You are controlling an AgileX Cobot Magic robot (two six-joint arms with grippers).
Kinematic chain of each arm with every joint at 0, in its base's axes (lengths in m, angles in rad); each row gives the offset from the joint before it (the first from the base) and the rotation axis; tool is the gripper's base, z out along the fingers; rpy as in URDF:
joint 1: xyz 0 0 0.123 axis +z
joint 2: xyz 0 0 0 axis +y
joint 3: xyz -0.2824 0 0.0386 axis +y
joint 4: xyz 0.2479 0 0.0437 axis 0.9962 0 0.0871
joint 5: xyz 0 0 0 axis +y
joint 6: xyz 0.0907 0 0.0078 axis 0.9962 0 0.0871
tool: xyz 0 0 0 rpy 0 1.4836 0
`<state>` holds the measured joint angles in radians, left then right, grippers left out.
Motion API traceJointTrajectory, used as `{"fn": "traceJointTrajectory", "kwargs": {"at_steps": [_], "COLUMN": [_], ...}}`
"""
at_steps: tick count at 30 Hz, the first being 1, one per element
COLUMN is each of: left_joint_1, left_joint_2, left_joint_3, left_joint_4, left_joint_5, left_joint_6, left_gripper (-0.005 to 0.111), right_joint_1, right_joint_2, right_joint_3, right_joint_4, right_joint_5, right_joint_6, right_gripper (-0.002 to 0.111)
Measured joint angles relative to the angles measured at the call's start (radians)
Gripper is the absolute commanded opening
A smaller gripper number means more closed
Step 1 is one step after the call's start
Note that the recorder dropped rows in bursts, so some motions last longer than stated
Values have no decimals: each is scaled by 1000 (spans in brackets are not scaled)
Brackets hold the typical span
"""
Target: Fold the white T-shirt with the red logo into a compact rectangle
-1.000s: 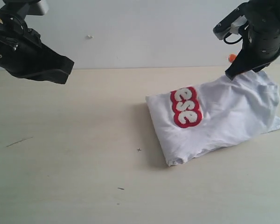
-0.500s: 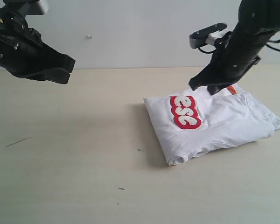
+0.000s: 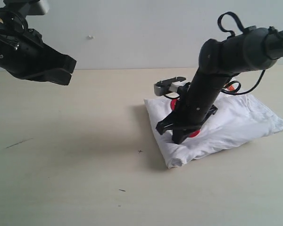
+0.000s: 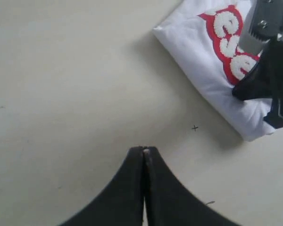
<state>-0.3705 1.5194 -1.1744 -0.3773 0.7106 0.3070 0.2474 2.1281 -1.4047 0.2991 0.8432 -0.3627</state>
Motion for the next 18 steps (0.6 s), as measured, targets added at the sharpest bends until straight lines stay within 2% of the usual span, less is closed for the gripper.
{"fn": "traceJointTrajectory", "kwargs": {"at_steps": [7,18], "left_joint_1": [0,0], "left_joint_2": [0,0], "left_joint_3": [0,0], "left_joint_4": [-8,-15], "left_joint_5": [0,0], "left_joint_6": [2,6], "left_gripper": [0,0], "right_joint_1": [105,274], "right_joint_2": [23,39], "right_joint_3": [-2,-4], "right_joint_4": [37,281], "right_joint_5": [-59,-94], "right_joint_6": [10,-143], "right_gripper": [0,0]}}
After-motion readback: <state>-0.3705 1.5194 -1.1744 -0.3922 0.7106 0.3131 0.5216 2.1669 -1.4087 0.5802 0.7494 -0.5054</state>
